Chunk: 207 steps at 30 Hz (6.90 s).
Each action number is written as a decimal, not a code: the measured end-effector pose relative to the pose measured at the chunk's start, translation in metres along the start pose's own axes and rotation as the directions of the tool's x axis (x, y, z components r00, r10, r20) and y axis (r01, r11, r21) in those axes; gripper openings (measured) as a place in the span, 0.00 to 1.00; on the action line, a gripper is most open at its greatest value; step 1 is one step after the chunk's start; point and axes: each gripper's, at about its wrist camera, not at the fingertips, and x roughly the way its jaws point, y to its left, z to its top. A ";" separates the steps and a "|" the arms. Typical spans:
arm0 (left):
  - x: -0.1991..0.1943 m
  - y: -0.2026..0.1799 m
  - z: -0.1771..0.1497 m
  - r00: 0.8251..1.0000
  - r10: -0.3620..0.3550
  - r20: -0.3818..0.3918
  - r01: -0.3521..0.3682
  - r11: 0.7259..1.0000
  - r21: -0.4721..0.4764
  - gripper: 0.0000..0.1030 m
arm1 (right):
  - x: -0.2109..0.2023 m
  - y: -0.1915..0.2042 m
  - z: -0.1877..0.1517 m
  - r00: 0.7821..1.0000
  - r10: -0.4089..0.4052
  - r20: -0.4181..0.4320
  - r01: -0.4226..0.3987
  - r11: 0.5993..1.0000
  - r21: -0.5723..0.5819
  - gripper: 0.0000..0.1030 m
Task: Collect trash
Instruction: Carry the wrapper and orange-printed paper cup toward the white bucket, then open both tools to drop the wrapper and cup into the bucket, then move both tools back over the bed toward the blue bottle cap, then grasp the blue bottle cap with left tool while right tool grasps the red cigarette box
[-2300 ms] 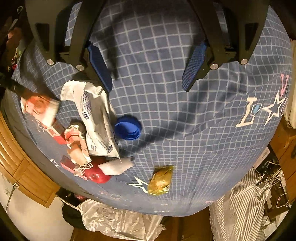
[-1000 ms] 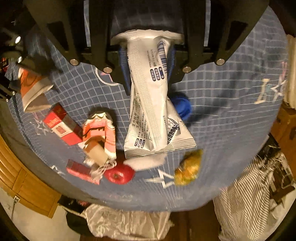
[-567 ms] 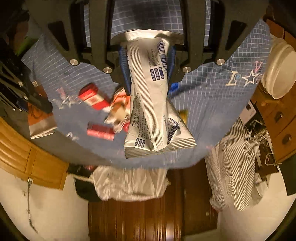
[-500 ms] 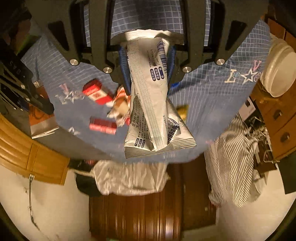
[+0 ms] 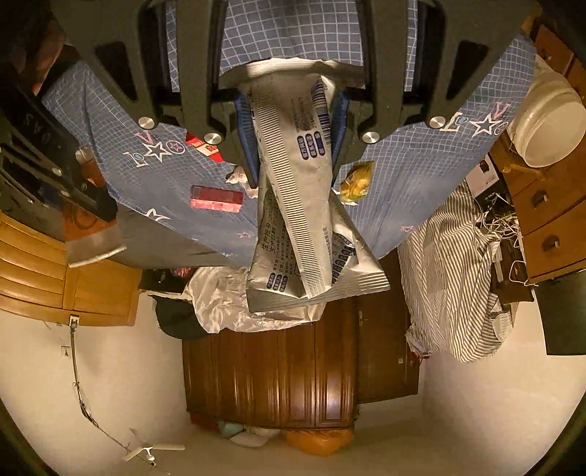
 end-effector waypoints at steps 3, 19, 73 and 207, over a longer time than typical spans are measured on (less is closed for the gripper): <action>0.000 0.002 -0.001 1.000 -0.003 0.003 0.003 1.000 -0.002 0.32 | -0.006 -0.002 -0.001 1.000 0.003 0.003 -0.003 1.000 -0.002 0.38; -0.006 0.018 0.000 1.000 0.004 -0.003 -0.004 0.999 -0.036 0.32 | 0.011 0.015 0.001 0.995 0.068 -0.074 -0.071 0.997 -0.038 0.32; -0.022 0.471 -0.016 0.826 0.365 -0.430 -0.511 0.807 -0.297 0.33 | 0.287 0.645 0.039 0.372 0.527 -0.764 -0.808 0.589 0.012 0.32; 0.056 0.020 0.009 0.979 -0.117 -0.164 0.111 0.993 -0.041 0.37 | 0.080 -0.002 -0.005 0.991 -0.034 -0.129 0.032 0.999 -0.021 0.59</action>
